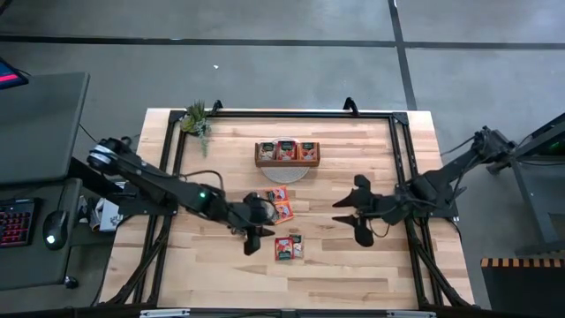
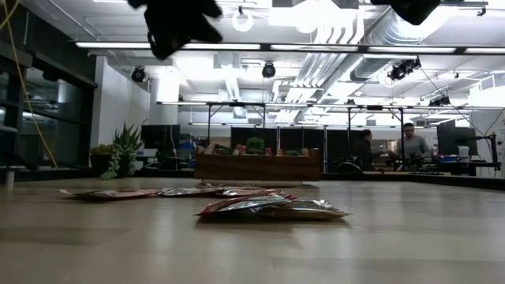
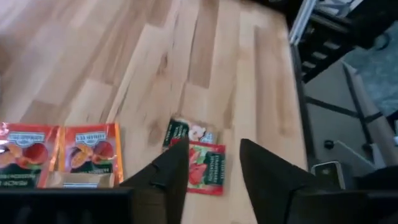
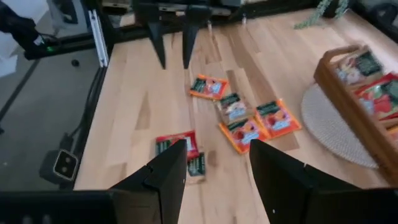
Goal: Pick & Place Tea
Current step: Put the red tea bag in the middle section of the wooden organizer
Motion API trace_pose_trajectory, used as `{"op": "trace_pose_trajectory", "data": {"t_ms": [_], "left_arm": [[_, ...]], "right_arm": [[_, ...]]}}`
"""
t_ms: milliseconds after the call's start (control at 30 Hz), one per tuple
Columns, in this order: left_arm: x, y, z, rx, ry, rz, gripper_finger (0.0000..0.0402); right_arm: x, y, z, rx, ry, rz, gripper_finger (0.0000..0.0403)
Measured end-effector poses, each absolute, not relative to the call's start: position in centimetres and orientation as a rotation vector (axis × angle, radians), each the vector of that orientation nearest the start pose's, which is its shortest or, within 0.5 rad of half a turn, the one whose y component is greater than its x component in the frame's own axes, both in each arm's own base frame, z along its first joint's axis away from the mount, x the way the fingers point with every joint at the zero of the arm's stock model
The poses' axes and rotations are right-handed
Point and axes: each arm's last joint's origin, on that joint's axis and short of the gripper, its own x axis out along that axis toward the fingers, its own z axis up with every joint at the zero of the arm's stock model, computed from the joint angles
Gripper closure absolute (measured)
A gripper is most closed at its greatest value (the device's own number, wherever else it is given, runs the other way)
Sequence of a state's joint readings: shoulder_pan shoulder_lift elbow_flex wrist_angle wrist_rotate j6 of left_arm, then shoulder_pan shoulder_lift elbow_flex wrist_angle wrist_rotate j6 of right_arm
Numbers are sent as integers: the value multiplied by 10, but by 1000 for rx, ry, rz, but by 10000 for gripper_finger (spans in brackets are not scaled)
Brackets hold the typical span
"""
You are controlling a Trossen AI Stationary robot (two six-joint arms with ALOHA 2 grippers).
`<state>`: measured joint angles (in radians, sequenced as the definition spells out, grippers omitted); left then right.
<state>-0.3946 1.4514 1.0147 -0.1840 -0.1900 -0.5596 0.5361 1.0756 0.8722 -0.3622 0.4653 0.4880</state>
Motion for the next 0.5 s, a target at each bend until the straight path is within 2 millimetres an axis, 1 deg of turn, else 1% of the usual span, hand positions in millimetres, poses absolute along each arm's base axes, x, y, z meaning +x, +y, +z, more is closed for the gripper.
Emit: {"op": "trace_pose_trajectory", "data": {"t_ms": [67, 200, 233, 267, 333, 500], "left_arm": [[297, -118, 247, -348, 681, -26, 296], [306, -124, 224, -339, 768, -68, 375], [309, -125, 219, -337, 783, -71, 388], [311, -126, 214, -337, 800, -75, 393], [312, -127, 206, -331, 834, -66, 390], [319, -130, 192, -339, 845, -68, 399]], "right_arm": [[204, 110, 290, 218, 506, -53, 231], [216, 123, 281, 233, 503, -37, 231], [220, 126, 279, 234, 497, -29, 231], [222, 130, 275, 225, 507, -20, 231], [229, 137, 267, 218, 516, -12, 231], [241, 157, 242, 193, 572, 26, 231]]}}
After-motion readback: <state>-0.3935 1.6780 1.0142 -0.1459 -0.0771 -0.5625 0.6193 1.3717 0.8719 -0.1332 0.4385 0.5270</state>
